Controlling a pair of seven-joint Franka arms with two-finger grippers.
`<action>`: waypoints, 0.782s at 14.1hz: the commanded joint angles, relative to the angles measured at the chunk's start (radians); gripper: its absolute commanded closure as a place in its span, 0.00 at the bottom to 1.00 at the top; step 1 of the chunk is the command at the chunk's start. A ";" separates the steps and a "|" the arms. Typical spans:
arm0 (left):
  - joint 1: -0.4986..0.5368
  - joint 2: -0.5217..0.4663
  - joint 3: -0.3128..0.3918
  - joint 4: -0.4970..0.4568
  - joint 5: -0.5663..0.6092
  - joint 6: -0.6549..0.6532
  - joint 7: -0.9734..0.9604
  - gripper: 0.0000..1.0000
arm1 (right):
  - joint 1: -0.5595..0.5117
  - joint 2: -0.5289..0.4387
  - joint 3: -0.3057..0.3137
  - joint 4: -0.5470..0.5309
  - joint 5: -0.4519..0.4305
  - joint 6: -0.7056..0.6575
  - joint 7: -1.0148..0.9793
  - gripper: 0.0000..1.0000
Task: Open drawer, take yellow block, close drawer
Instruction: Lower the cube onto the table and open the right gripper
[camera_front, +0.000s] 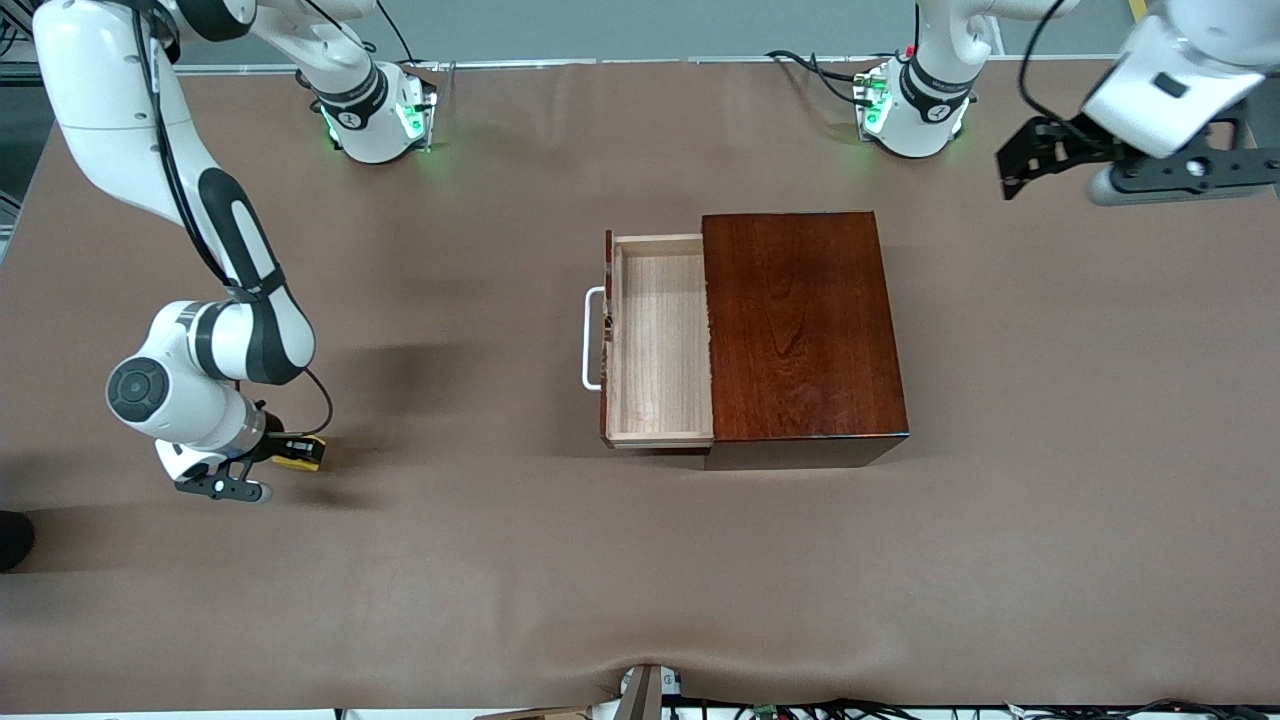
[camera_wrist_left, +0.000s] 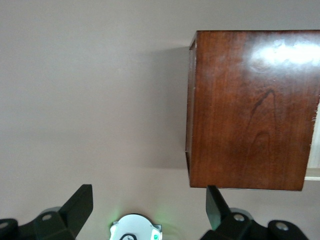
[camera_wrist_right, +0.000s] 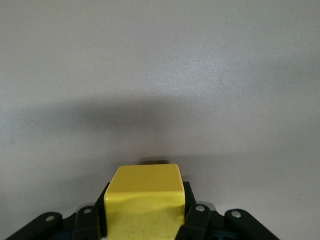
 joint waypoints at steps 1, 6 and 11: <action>-0.002 0.030 -0.035 0.039 -0.019 -0.015 -0.067 0.00 | 0.004 0.031 0.005 0.027 0.014 0.015 -0.016 1.00; -0.013 0.139 -0.205 0.131 -0.017 -0.007 -0.378 0.00 | 0.007 0.016 0.004 0.027 0.016 0.003 -0.013 0.00; -0.169 0.274 -0.269 0.189 -0.008 0.130 -0.777 0.00 | 0.007 -0.118 0.004 0.029 0.014 -0.155 -0.019 0.00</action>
